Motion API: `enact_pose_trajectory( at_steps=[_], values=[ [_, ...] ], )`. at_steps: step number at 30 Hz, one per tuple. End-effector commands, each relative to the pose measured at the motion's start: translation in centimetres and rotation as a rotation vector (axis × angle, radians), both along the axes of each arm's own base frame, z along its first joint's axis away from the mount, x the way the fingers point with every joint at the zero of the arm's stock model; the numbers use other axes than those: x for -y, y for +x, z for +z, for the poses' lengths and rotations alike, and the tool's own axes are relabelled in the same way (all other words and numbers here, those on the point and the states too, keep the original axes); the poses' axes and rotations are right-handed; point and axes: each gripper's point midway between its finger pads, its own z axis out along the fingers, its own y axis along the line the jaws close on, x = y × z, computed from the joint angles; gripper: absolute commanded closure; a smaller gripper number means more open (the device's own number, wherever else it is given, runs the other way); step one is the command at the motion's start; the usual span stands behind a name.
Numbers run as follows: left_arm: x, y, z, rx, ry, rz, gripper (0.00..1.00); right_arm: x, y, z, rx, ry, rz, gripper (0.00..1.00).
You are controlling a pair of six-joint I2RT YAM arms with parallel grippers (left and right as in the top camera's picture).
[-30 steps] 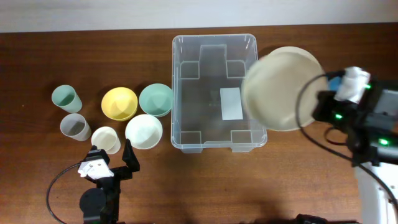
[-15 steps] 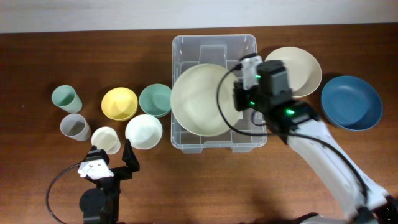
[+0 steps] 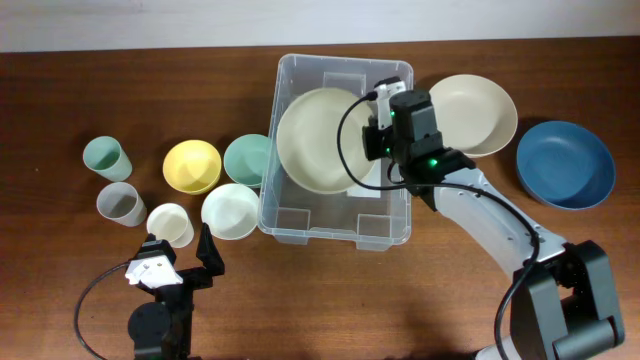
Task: Pack container
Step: 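Lift the cream plate with the right gripper over the clear container, then lower the cream plate into the container and open the right gripper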
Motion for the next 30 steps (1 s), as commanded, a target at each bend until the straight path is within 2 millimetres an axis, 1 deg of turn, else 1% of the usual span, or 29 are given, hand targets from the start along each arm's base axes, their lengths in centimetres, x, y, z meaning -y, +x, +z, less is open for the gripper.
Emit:
enact_pose_trajectory(
  at_steps=[1, 9, 14, 17, 21, 24, 25, 26, 27, 29, 30],
  values=[
    [0.0, 0.0, -0.1, 0.001, 0.017, -0.001, 0.0, 1.3, 1.4, 1.8, 0.062, 0.011, -0.06, 0.96],
    [0.0, 0.0, -0.1, 0.001, 0.017, -0.001, 0.0, 2.7, 2.1, 1.8, 0.069, 0.01, -0.089, 0.96],
    [0.0, 0.0, -0.1, 0.001, 0.017, -0.001, 0.0, 2.5, 2.7, -0.2, 0.048, 0.003, -0.088, 0.96],
    [0.0, 0.0, -0.1, 0.001, 0.017, -0.001, 0.0, 2.3, 3.3, -1.0, 0.047, 0.003, -0.088, 0.96],
    [0.0, 0.0, -0.1, 0.001, 0.017, -0.001, 0.0, 2.1, 3.9, -1.4, 0.057, 0.004, -0.084, 0.96],
    [0.0, 0.0, -0.1, 0.001, 0.017, -0.001, 0.0, 2.1, 4.2, -1.1, 0.074, -0.015, -0.072, 0.96],
    [0.0, 0.0, -0.1, 0.001, 0.017, -0.001, 0.0, 2.0, 4.3, -0.9, 0.08, -0.013, -0.072, 0.87],
    [0.0, 0.0, -0.1, 0.001, 0.017, -0.001, 0.0, 2.0, 4.4, -0.7, 0.088, -0.01, -0.072, 0.74],
    [0.0, 0.0, -0.1, 0.001, 0.017, -0.001, 0.0, 1.9, 4.5, -0.5, 0.097, -0.007, -0.072, 0.55],
    [0.0, 0.0, -0.1, 0.001, 0.017, -0.001, 0.0, 1.8, 4.8, -0.1, 0.121, -0.012, -0.058, 0.35],
    [0.0, 0.0, -0.1, 0.001, 0.017, -0.001, 0.0, 1.7, 4.9, 0.1, 0.13, -0.015, -0.052, 0.3]
  ],
)
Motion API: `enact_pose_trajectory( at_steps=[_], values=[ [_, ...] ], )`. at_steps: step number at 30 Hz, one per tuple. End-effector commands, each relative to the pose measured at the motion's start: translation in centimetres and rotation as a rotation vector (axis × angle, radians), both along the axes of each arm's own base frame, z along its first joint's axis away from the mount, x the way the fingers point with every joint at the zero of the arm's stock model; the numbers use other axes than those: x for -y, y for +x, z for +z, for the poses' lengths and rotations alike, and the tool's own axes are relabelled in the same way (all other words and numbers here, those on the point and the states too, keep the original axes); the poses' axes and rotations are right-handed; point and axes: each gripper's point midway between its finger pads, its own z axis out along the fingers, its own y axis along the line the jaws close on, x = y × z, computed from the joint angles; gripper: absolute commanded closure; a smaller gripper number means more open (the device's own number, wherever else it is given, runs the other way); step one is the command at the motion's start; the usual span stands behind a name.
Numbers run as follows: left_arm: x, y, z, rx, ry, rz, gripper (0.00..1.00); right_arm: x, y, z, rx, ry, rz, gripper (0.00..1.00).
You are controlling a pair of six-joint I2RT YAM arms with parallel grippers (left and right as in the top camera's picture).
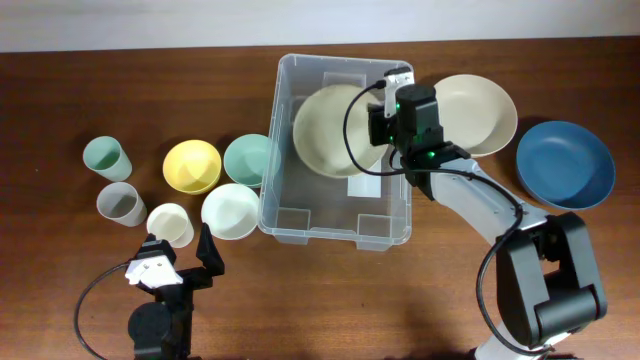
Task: Pack container
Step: 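Lower the cream plate into the container and open the right gripper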
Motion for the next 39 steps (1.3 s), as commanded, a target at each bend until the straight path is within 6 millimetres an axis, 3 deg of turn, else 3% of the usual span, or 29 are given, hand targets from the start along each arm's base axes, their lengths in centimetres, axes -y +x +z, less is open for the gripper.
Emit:
enact_pose_trajectory(
  at_steps=[1, 6, 11, 13, 14, 15, 17, 19, 24, 27, 30, 35, 39],
  values=[
    [0.0, 0.0, -0.1, 0.001, 0.017, -0.001, 0.0, -0.1, 0.8, 1.4, 0.044, -0.011, 0.011, 0.29],
    [0.0, 0.0, -0.1, 0.001, 0.017, -0.001, 0.0, -2.3, 0.1, 2.7, -0.012, 0.034, 0.129, 0.28],
    [0.0, 0.0, -0.1, 0.001, 0.017, -0.001, 0.0, -3.2, -3.3, 4.3, -0.193, 0.027, 0.189, 0.28],
    [0.0, 0.0, -0.1, 0.001, 0.017, -0.001, 0.0, -3.1, -5.2, 4.6, -0.279, 0.008, 0.195, 0.39],
    [0.0, 0.0, -0.1, 0.001, 0.017, -0.001, 0.0, -2.7, -7.4, 4.3, -0.378, -0.014, 0.197, 0.6],
    [0.0, 0.0, -0.1, 0.001, 0.017, -0.001, 0.0, -2.5, -8.6, 3.9, -0.43, -0.019, 0.191, 0.67],
    [0.0, 0.0, -0.1, 0.001, 0.016, -0.001, 0.0, -2.2, -12.1, 2.0, -0.592, -0.032, 0.212, 0.86],
    [0.0, 0.0, -0.1, 0.001, 0.017, -0.001, 0.0, -2.0, -14.4, 0.6, -0.699, -0.046, 0.219, 0.96],
    [0.0, 0.0, -0.1, 0.001, 0.017, -0.001, 0.0, -1.2, -19.5, -2.3, -0.903, -0.102, 0.228, 0.96],
    [0.0, 0.0, -0.1, 0.001, 0.017, -0.001, 0.0, -0.9, -20.8, -3.4, -0.954, -0.122, 0.227, 0.96],
    [0.0, 0.0, -0.1, 0.001, 0.017, -0.001, 0.0, -0.3, -21.3, -4.0, -0.972, -0.147, 0.212, 0.96],
    [0.0, 0.0, -0.1, 0.001, 0.017, -0.001, 0.0, 2.4, -21.1, -4.3, -0.969, -0.278, 0.127, 0.96],
    [0.0, 0.0, -0.1, 0.001, 0.017, -0.001, 0.0, 2.6, -21.0, -4.3, -0.964, -0.293, 0.118, 0.96]
  ],
)
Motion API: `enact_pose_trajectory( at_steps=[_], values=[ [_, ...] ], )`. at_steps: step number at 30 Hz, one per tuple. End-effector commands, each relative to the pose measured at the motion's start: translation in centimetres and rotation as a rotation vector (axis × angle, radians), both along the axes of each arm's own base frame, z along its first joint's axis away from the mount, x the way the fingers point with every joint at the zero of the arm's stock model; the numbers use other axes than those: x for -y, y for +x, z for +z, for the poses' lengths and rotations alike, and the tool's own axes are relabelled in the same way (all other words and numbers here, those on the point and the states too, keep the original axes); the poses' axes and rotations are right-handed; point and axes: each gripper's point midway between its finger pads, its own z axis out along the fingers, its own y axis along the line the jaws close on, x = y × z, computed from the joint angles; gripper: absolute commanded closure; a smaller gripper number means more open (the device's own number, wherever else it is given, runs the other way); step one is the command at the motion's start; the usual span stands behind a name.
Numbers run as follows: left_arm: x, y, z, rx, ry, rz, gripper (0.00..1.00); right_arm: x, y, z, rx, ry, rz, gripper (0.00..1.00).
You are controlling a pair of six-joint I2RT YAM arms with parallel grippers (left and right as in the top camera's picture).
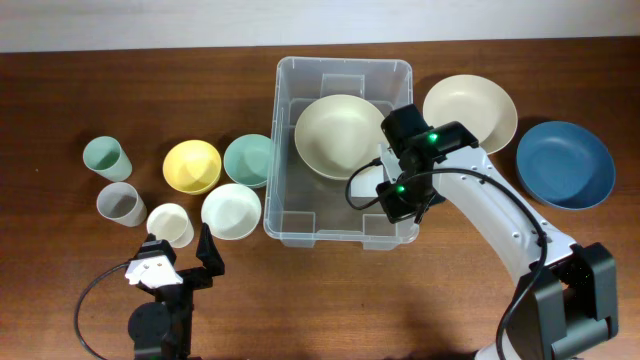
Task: Pack container
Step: 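Lower the cream plate into the container and open the right gripper, then withdraw the right gripper and move it to the dark blue bowl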
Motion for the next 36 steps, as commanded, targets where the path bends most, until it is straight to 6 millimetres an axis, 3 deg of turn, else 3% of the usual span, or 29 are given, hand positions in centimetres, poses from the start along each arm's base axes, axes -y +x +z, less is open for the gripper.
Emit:
enact_pose_trajectory(
  at_steps=[1, 9, 14, 20, 25, 28, 31, 33, 36],
  values=[
    [0.0, 0.0, -0.1, 0.0, 0.017, -0.001, 0.0, 0.9, 0.1, -0.2, 0.016, -0.058, -0.005, 0.96],
    [0.0, 0.0, -0.1, 0.0, 0.017, -0.001, 0.0, 1.5, 0.5, -0.1, 0.036, -0.094, -0.006, 0.96],
    [0.0, 0.0, -0.1, 0.0, 0.017, -0.001, 0.0, -0.1, 1.2, 0.6, 0.055, -0.008, -0.004, 0.96],
    [0.0, 0.0, -0.1, 0.0, 0.017, -0.001, 0.0, -4.2, 3.6, 5.1, 0.143, 0.202, 0.05, 0.96],
    [0.0, 0.0, -0.1, 0.0, 0.017, -0.001, 0.0, -4.1, 6.9, 10.1, 0.285, 0.252, 0.025, 0.96],
    [0.0, 0.0, -0.1, 0.0, 0.017, -0.001, 0.0, -2.1, 9.1, 13.1, 0.368, 0.27, -0.047, 0.96],
    [0.0, 0.0, -0.1, 0.0, 0.017, -0.001, 0.0, 1.7, 10.9, 15.0, 0.421, 0.265, -0.155, 0.96],
    [0.0, 0.0, -0.1, 0.0, 0.017, -0.001, 0.0, 4.7, 11.7, 15.3, 0.438, 0.252, -0.224, 0.9],
    [0.0, 0.0, -0.1, 0.0, 0.017, -0.001, 0.0, 9.7, 12.2, 15.2, 0.447, 0.224, -0.343, 0.7]
  ],
)
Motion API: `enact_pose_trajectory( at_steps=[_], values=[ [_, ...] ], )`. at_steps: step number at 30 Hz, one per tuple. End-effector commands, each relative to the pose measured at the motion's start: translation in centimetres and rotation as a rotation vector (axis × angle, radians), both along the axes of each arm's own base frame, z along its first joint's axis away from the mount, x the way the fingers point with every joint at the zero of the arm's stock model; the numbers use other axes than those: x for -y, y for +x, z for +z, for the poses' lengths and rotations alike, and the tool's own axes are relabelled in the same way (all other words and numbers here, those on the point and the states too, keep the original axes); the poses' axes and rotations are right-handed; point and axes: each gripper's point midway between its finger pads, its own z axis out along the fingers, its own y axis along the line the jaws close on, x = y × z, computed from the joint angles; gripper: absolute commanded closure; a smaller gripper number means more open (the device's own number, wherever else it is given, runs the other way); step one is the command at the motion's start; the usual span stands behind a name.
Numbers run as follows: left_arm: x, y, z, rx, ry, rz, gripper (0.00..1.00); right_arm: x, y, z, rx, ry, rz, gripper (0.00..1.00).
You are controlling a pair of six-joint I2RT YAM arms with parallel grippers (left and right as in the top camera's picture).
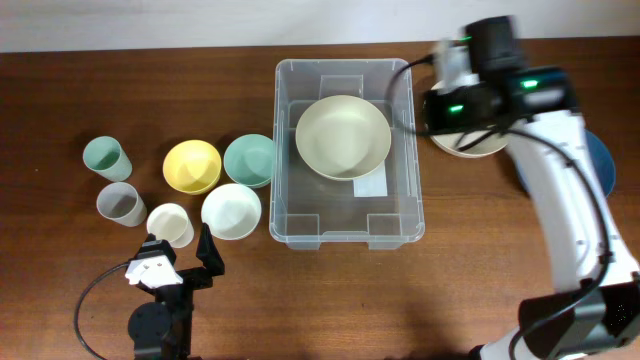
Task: Pack container
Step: 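Withdraw the right gripper and move it to the dark blue bowl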
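A clear plastic container (300, 215) stands mid-table with one cream plate (342, 136) lying flat in its far half. My right gripper (447, 62) hangs high to the right of the container, over a second cream plate (468, 148), of which only the near rim shows under the arm. Blur hides its fingers. A blue plate (598, 160) at the far right is mostly covered by the right arm. My left gripper (180, 255) rests open at the front left, holding nothing.
Left of the container sit a yellow bowl (192, 166), a green bowl (247, 160) and a pale bowl (231, 211). Further left stand a green cup (105, 158), a grey cup (120, 204) and a white cup (170, 224).
My right gripper has gone from low at the container's right front corner to high over the second cream plate on the right. The plate in the container lies as before. The left arm is unmoved.
First my right gripper held a cream plate tilted inside the container, then lower toward the far end. Later the plate lay flat, let go, with the gripper at the container's right front. The container now sits slightly further right, and the gripper is over the second cream plate.
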Motion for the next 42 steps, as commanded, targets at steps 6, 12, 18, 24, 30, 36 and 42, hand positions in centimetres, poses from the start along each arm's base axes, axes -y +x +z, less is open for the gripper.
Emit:
enact_pose_trajectory(
  at_steps=[6, 12, 18, 24, 30, 36, 42],
  values=[
    [0.0, 0.0, -0.1, 0.001, 0.017, -0.001, 0.0, 14.7, -0.6, 0.5, -0.005, 0.005, -0.357, 0.01],
    [0.0, 0.0, -0.1, 0.001, 0.017, -0.001, 0.0, 23.8, -3.6, 0.3, -0.014, 0.007, -0.589, 0.01],
    [0.0, 0.0, -0.1, 0.001, 0.017, -0.001, 0.0, 30.6, -7.1, -1.7, -0.073, 0.005, -0.774, 0.01],
    [0.0, 0.0, -0.1, 0.001, 0.017, -0.001, 0.0, 33.9, -8.5, -6.8, -0.16, 0.036, -0.854, 0.01],
    [0.0, 0.0, -0.1, 0.001, 0.017, -0.001, 0.0, 35.1, -8.4, -12.3, -0.249, 0.07, -0.867, 0.01],
    [0.0, 0.0, -0.1, 0.001, 0.017, -0.001, 0.0, 35.9, -8.3, -17.0, -0.336, 0.072, -0.873, 0.01],
    [0.0, 0.0, -0.1, 0.001, 0.017, -0.001, 0.0, 36.2, -7.7, -20.4, -0.369, 0.096, -0.866, 0.01]
  ],
)
